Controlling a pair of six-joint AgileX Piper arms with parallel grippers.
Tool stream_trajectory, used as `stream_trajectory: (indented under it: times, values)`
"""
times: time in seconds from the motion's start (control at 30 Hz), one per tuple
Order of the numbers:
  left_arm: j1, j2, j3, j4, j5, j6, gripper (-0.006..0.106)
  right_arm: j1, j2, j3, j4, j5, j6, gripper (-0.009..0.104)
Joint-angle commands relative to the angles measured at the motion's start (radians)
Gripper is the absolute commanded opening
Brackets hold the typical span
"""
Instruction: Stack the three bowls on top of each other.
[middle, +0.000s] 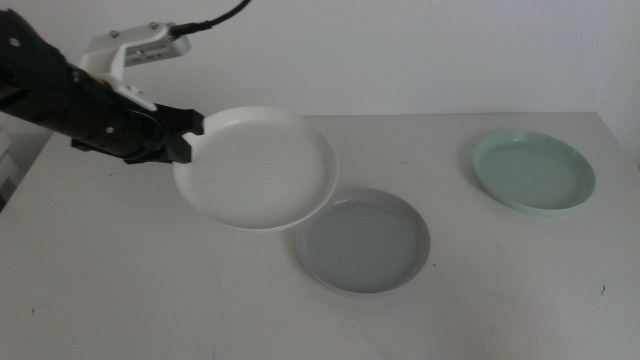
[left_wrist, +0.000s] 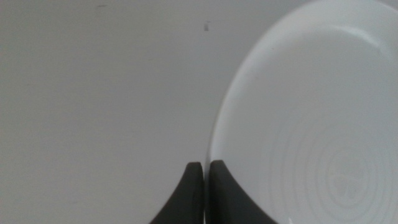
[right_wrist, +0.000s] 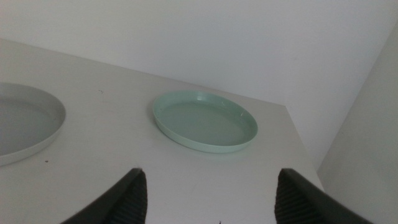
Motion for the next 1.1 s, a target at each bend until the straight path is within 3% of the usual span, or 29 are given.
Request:
stream_trajectory:
  times: [0.0, 0.37, 1.07]
  values:
    - [-0.075, -0.027, -0.027, -0.039, -0.082, -0.052, 0.000, 0.000, -0.027, -0.006, -0.003, -0.071, -0.009, 0.052]
    - [-0.292, 0.125, -0.048, -0.054, -0.195, -0.133, 0.000, 0.000, -0.027, -0.006, -0.003, -0.071, -0.009, 0.052]
    - [-0.335, 0.323, -0.114, -0.109, -0.302, -0.097, 0.000, 0.000, -0.027, -0.006, -0.003, -0.071, -0.009, 0.052]
